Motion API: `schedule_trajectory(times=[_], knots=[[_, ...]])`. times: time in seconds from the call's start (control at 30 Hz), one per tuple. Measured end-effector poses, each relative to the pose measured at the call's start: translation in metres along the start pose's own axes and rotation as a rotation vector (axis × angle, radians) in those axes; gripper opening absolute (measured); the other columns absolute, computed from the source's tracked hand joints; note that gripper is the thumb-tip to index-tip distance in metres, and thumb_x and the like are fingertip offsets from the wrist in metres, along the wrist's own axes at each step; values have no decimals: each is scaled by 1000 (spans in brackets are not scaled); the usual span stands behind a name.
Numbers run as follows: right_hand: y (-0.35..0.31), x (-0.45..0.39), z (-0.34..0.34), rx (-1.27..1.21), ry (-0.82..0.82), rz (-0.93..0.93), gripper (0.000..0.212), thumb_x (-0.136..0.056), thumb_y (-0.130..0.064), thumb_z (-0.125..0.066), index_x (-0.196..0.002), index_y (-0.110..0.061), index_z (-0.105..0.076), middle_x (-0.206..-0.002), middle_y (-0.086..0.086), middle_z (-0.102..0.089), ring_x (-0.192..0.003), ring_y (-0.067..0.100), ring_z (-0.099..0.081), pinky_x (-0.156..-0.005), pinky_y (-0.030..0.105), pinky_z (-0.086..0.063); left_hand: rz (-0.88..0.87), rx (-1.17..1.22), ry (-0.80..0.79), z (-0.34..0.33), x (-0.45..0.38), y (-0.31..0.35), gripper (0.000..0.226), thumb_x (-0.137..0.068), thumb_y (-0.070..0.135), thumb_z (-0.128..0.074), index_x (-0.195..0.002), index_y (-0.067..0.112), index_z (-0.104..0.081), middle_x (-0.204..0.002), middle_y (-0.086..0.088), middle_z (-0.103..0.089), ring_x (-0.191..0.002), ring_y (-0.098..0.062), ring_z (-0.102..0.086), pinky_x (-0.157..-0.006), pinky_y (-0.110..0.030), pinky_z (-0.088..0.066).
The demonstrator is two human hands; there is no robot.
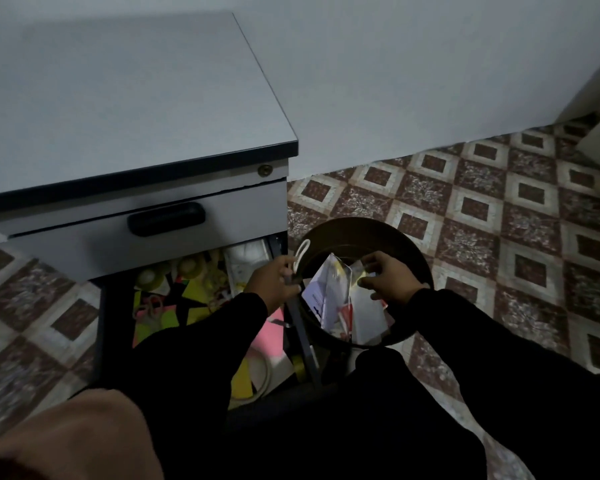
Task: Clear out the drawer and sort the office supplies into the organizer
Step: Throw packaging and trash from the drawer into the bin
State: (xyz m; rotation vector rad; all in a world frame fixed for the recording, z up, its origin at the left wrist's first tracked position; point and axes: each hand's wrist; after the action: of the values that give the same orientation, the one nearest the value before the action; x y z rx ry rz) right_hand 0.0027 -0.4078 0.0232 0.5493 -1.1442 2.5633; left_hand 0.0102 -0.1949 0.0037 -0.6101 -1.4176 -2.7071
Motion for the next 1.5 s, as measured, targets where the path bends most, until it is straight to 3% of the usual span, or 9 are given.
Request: schedule_trajectory(times=[0.17, 0.33, 0.53, 0.73, 0.87, 1.0, 1.23, 1.37, 1.5], knots=[[-28, 15, -28, -69, -127, 94, 42, -87, -8, -63, -126, -12, -48, -117, 7, -51, -91, 25, -58, -73, 33, -54, -2, 165, 84, 33, 31, -29, 42, -79, -3, -68, -113, 17, -53, -90, -4, -53, -78, -18, -47, -79, -34, -46], [-54, 19, -65, -63, -197, 152, 35, -85, -3, -63, -119, -8, -52, -104, 7, -56, -86, 24, -56, -72, 37, -53, 46, 220, 158, 59, 62, -70, 47, -80, -6, -64, -124, 7, -52, -96, -5, -55, -78, -15, -50, -63, -22, -46], [-70, 7, -112, 59, -209, 258, 38, -86, -4, -61, -122, -5, -50, -105, 12, -58, -96, 23, -56, -79, 31, -44, 80, 66, 193, 76, 79, -119, 45, -85, 9, -64, -128, 14, -50, -106, -5, -54, -106, -23, -53, -91, -32, -43], [-80, -17, -147, 98, -210, 282, 52, -82, -7, -68, -129, -6, -45, -121, 9, -51, -112, 29, -55, -91, 31, -43, 102, 104, 200, 81, 73, -148, 50, -90, 13, -60, -136, 20, -43, -138, -6, -46, -129, -21, -42, -96, -26, -39], [-80, -32, -166, 241, -221, 399, 68, -83, -12, -69, -141, -11, -33, -145, 10, -34, -131, 25, -38, -97, 21, -34, 27, -25, 248, 90, 55, -162, 55, -90, 15, -62, -140, 18, -39, -147, -5, -37, -136, -21, -33, -99, -16, -29], [-73, -49, -189, 386, -237, 492, 86, -81, -35, -70, -148, -24, -17, -157, 8, -7, -144, 28, -11, -114, 43, -23, 98, -176, 251, 98, 35, -183, 83, -88, 39, -60, -150, 23, -7, -158, -8, -10, -146, -24, -5, -116, -40, -17], [-64, -69, -212, 666, -205, 509, 77, -90, -49, -51, -147, -41, 0, -157, 1, 17, -144, 29, 14, -115, 48, 0, 261, -178, 47, 97, 25, -204, 82, -89, 59, -43, -146, 36, 12, -156, -1, 21, -144, -23, 18, -117, -50, 2], [-61, -78, -219, 695, -203, 521, 65, -93, -39, -51, -147, -38, -14, -158, -1, 11, -144, 30, 14, -115, 49, -3, 278, -189, 29, 95, 22, -205, 79, -91, 58, -39, -148, 33, 8, -156, -3, 19, -144, -23, 18, -116, -50, 5], [-54, -82, -222, 691, -190, 586, 66, -90, -38, -55, -146, -34, -21, -158, 1, 2, -145, 30, 8, -117, 50, -11, 133, -212, 213, 96, 11, -200, 67, -94, 45, -47, -149, 27, -14, -158, -4, -11, -146, -20, -6, -117, -38, -13]])
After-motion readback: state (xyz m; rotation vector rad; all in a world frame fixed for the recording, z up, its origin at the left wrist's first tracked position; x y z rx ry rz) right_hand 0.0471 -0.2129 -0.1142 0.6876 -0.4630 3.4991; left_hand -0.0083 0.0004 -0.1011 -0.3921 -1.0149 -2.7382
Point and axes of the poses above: each hand's wrist, its own x-axis away from the middle knuckle, its own z-axis out of the back of the hand, y = z × x
